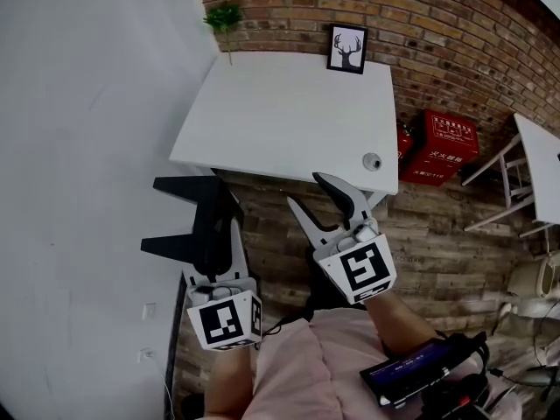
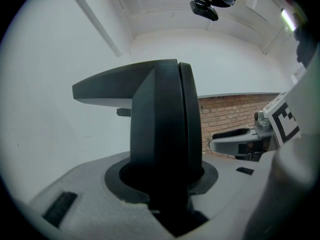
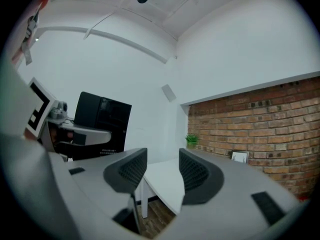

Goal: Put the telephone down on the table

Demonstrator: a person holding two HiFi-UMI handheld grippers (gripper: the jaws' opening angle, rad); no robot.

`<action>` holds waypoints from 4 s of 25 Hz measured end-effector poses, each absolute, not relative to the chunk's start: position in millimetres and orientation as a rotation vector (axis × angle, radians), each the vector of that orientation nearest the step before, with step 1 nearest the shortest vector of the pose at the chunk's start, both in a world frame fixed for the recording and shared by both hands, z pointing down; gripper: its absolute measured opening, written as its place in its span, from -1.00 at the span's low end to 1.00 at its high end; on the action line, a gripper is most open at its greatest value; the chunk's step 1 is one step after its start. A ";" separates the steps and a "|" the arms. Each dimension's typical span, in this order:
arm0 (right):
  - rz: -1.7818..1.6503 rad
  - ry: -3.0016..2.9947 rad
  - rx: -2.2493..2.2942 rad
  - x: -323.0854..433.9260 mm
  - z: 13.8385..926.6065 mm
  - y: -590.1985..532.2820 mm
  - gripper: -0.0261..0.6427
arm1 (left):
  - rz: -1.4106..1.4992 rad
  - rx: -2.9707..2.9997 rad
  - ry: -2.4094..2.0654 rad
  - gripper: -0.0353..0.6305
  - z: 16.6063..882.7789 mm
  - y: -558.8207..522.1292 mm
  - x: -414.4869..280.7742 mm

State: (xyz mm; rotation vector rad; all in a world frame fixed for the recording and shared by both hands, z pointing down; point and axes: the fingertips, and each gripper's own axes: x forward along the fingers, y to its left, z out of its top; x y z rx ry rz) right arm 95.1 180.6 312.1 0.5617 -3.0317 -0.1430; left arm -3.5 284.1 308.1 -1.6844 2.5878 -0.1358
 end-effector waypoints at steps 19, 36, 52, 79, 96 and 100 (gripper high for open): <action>0.013 -3.115 0.178 -5.5 308.5 82.3 -0.12 | -0.025 -2.201 2.284 -0.41 284.5 133.8 -66.5; 0.084 -3.075 -0.395 -64.6 315.4 20.4 0.15 | -0.053 -2.827 1.394 -0.41 258.1 19.1 -53.4; 0.029 -3.010 -0.663 -88.9 315.5 -9.8 -0.34 | -0.146 -3.061 1.083 -0.41 267.7 -32.2 -56.8; 0.659 -3.006 -0.398 -166.5 373.2 -101.9 -0.45 | 0.242 -3.433 0.882 -0.04 308.6 -139.2 -167.3; 0.786 -2.951 -0.248 -187.2 424.7 -113.1 -0.44 | 0.044 -3.535 1.065 -0.20 353.6 -169.0 -207.8; 0.864 -2.936 -0.233 -188.8 433.6 -113.5 -0.43 | 0.045 -3.569 1.071 -0.25 362.9 -170.2 -209.5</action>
